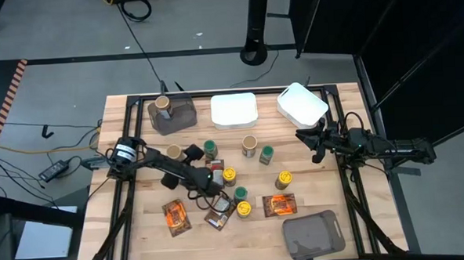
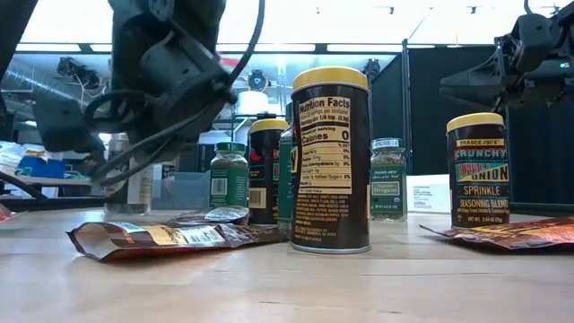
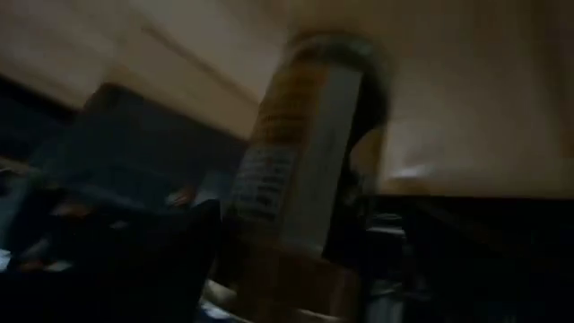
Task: Sort spices by type
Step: Put the gold seasoning bottle into the top black bin
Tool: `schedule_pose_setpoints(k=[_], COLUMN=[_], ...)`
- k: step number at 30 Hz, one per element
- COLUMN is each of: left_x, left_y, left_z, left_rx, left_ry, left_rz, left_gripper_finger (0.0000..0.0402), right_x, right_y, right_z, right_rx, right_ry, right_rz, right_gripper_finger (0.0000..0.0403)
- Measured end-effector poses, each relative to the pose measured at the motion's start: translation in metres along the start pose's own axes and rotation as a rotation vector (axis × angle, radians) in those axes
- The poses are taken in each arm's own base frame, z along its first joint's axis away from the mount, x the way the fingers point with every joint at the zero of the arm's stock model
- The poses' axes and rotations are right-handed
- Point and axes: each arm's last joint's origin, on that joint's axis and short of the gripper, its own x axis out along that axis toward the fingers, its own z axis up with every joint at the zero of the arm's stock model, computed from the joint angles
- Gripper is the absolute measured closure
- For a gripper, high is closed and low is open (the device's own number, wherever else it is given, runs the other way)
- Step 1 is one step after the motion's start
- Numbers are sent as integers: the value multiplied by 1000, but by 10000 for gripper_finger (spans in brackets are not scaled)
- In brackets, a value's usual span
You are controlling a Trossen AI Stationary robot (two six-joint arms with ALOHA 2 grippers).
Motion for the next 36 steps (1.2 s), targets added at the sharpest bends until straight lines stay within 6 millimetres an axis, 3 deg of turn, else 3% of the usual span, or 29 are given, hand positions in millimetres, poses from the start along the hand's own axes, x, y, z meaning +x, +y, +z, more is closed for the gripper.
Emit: schedule_pose_setpoints(k=[7, 14, 18, 22, 27, 31, 36], left_x=[-21, -22, -33, -57, -85, -94, -97], left_y=[0, 17, 33, 51, 65, 58, 43], left_z=[2, -3, -21, -69, -160, -229, -291], left_rx=[-53, -105, -192, -351, -728, -1071, -1310], left_ry=[-127, -158, -272, -441, -691, -980, -1300], left_rz=[-324, -338, -319, -232, -71, -68, -88], left_gripper_finger=[47, 50, 60, 77, 102, 115, 119], right_x=[0, 0, 0, 0, 0, 0, 0], right_y=[0, 0, 0, 0, 0, 0, 0], right_z=[0, 0, 0, 0, 0, 0, 0], right_rx=[0, 0, 0, 0, 0, 0, 0], right_ry=[0, 1, 1, 1, 1, 1, 1], right_rz=[0, 0, 0, 0, 0, 0, 0], right_gripper_finger=[311, 311, 311, 311, 311, 311, 311])
